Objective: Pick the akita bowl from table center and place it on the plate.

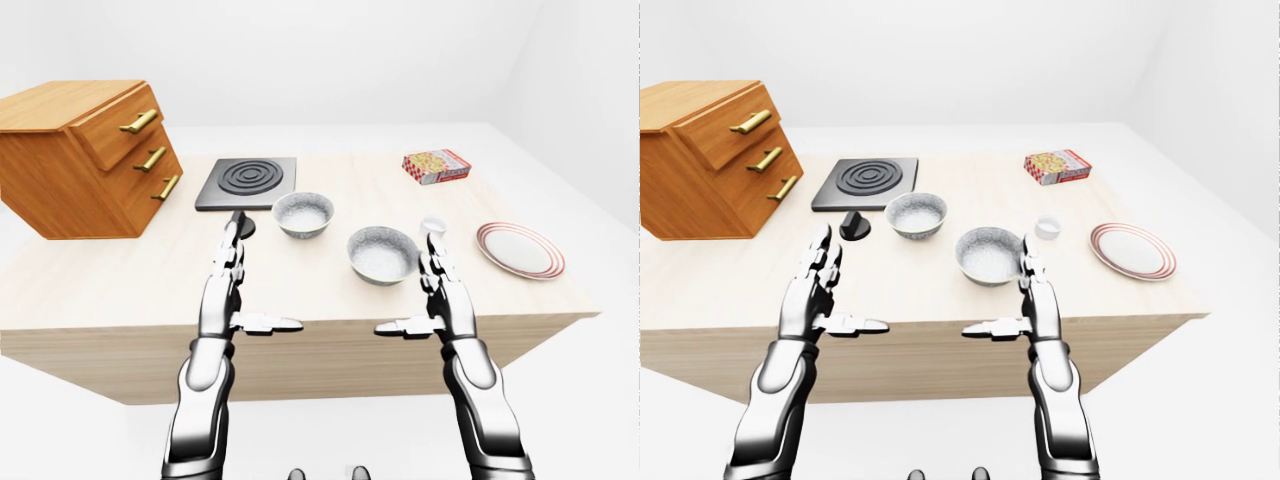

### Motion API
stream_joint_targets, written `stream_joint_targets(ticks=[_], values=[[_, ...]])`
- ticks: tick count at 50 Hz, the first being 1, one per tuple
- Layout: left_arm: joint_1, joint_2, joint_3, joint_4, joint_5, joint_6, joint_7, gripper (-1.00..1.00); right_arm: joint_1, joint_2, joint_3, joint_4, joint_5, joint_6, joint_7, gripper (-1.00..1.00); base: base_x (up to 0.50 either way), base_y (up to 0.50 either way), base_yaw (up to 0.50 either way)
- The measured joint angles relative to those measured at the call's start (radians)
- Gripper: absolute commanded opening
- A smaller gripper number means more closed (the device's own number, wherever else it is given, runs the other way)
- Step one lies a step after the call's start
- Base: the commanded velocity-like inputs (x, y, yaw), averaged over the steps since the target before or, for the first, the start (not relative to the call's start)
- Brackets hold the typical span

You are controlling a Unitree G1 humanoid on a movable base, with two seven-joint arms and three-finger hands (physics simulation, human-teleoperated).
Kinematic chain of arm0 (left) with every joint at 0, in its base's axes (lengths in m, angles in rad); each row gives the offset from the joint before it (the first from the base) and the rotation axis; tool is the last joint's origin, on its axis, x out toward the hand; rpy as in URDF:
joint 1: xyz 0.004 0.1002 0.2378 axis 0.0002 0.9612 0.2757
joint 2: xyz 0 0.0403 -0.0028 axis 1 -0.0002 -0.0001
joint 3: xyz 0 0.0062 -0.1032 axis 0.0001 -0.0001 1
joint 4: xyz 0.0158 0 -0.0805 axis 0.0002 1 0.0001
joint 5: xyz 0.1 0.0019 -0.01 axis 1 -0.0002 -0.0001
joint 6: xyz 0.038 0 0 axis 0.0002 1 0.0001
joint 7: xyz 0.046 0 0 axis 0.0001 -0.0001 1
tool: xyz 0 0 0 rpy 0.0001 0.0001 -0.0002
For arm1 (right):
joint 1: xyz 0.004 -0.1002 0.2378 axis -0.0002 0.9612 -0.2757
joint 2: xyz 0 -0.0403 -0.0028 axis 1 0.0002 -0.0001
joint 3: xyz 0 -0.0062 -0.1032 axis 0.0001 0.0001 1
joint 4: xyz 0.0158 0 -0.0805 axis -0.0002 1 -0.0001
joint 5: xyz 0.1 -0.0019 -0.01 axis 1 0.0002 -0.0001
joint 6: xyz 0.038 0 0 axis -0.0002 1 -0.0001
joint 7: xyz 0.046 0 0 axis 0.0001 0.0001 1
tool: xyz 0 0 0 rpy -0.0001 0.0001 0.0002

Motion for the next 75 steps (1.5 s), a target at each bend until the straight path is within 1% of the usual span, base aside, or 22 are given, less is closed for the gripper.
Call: stream_joint_targets(ticks=[15,30,36,48,53,59,61,64,70,75], values=[[-0.012,0.0,-0.002,-0.052,0.01,0.0,-0.012,1.0,0.046,0.005,-0.012,-0.114,0.046,0.0,0.043,1.0,0.13,-0.5,0.0],[-0.008,0.0,0.003,-0.08,0.008,0.0,-0.018,1.0,0.066,0.006,-0.007,-0.152,0.06,0.0,0.067,1.0,0.45,-0.36,0.0],[-0.008,0.001,0.005,-0.094,0.006,0.0,-0.019,1.0,0.073,0.007,-0.003,-0.155,0.056,0.0,0.071,1.0,0.48,-0.23,0.0],[-0.017,0.004,0.01,-0.119,0.005,0.0,-0.022,1.0,0.073,0.007,-0.003,-0.156,0.042,0.0,0.066,1.0,0.0,0.0,0.0],[-0.04,0.021,0.021,-0.096,0.034,0.0,-0.024,1.0,0.074,0.007,-0.004,-0.157,0.039,0.0,0.066,1.0,0.0,0.0,0.0],[-0.123,0.078,0.053,0.012,0.117,0.0,-0.032,1.0,0.076,0.007,-0.004,-0.158,0.035,0.0,0.067,1.0,0.0,0.0,0.0],[-0.16,0.103,0.067,0.066,0.149,-0.005,-0.032,1.0,0.076,0.008,-0.003,-0.156,0.034,0.0,0.067,1.0,0.0,0.0,0.0],[-0.219,0.144,0.083,0.163,0.198,-0.026,-0.028,1.0,0.075,0.008,-0.002,-0.153,0.031,0.0,0.065,1.0,0.0,0.0,0.0],[-0.339,0.22,0.1,0.365,0.299,-0.088,-0.009,1.0,0.07,0.008,0.002,-0.144,0.028,0.0,0.062,1.0,0.0,0.0,0.0],[-0.435,0.275,0.1,0.546,0.376,-0.15,0.019,1.0,0.07,0.007,0.002,-0.142,0.027,0.0,0.063,1.0,0.0,0.0,0.0]])
